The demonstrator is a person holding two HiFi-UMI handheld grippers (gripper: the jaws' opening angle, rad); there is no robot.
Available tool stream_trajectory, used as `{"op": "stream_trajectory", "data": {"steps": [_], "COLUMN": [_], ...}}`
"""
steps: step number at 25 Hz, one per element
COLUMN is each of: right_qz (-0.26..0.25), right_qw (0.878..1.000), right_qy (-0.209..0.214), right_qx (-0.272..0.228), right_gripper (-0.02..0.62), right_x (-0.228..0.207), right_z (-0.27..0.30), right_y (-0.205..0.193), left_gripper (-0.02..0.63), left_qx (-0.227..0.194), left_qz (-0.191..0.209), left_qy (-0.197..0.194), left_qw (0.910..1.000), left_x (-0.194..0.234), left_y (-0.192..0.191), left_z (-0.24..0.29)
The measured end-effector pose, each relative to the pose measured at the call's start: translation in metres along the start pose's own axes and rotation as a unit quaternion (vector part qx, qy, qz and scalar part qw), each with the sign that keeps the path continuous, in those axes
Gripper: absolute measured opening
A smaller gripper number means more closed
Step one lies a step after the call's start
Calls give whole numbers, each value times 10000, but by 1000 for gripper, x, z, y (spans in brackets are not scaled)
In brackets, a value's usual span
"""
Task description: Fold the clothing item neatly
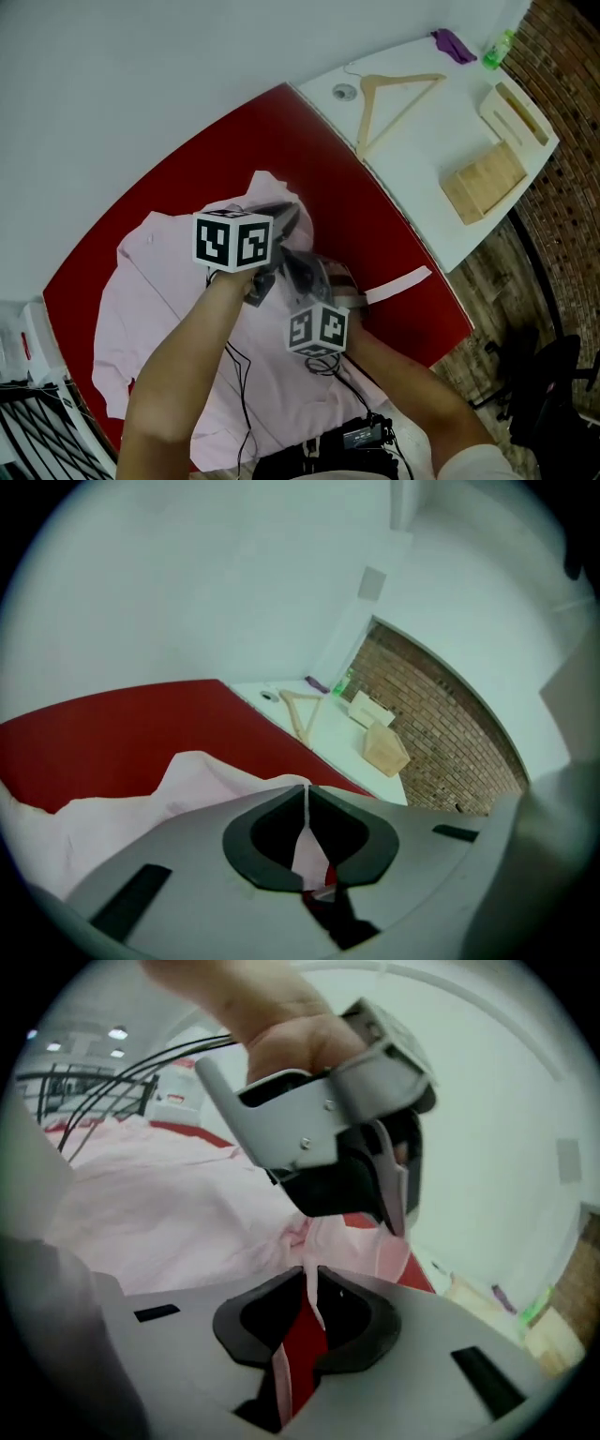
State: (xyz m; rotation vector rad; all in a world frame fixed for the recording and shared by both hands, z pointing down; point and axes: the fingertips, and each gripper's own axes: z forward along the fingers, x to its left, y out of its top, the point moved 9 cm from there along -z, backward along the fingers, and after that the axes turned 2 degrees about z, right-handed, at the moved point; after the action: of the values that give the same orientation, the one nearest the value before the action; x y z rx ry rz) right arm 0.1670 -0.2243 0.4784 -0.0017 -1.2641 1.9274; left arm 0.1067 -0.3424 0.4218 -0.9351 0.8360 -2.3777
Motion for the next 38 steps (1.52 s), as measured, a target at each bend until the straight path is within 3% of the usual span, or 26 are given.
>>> {"op": "stream_trajectory", "data": {"steps": [4,7,12,17,18,20,21,31,38], "right_qz": [1590,2361,2965,3337,3378,3284,3184,2351,2054], "right_qw": [9872,9712,9540,9425,9410,9439,9471,9672,9685], "right_qy": [-37,-250,-400,-130,-182,-337,-370,-511,-593], "right_qx": [-69,-187,-207,90,60,-70,-153,-815,-1274], "right_gripper": [97,144,223,224,212,53,36,31,31], "right_x": [-23,-38,-56,-60,-64,-71,-73,-83,-87], "right_z": [-14,-22,-19,-2,-5,-13,-17,-52,-71], "right_y": [-13,-18,-25,-28,-27,-24,-22,39,93], "left_gripper": [17,17,17,17,17,17,17,17,17], "left_qx": [-253,-293,-295,-317,-322,-339,-354,-816,-1259], "left_qz": [78,134,212,245,263,300,317,296,152], "left_qy": [-125,-150,-160,-183,-182,-189,-193,-374,-526], "left_qw": [9996,9994,9992,9990,9990,9988,9987,9955,9905], "left_x": [-4,-5,-9,-14,-15,-17,-17,-15,-13], "left_y": [13,19,23,28,30,33,34,58,70], "left_z": [-10,-15,-20,-27,-28,-32,-34,-83,-136]}}
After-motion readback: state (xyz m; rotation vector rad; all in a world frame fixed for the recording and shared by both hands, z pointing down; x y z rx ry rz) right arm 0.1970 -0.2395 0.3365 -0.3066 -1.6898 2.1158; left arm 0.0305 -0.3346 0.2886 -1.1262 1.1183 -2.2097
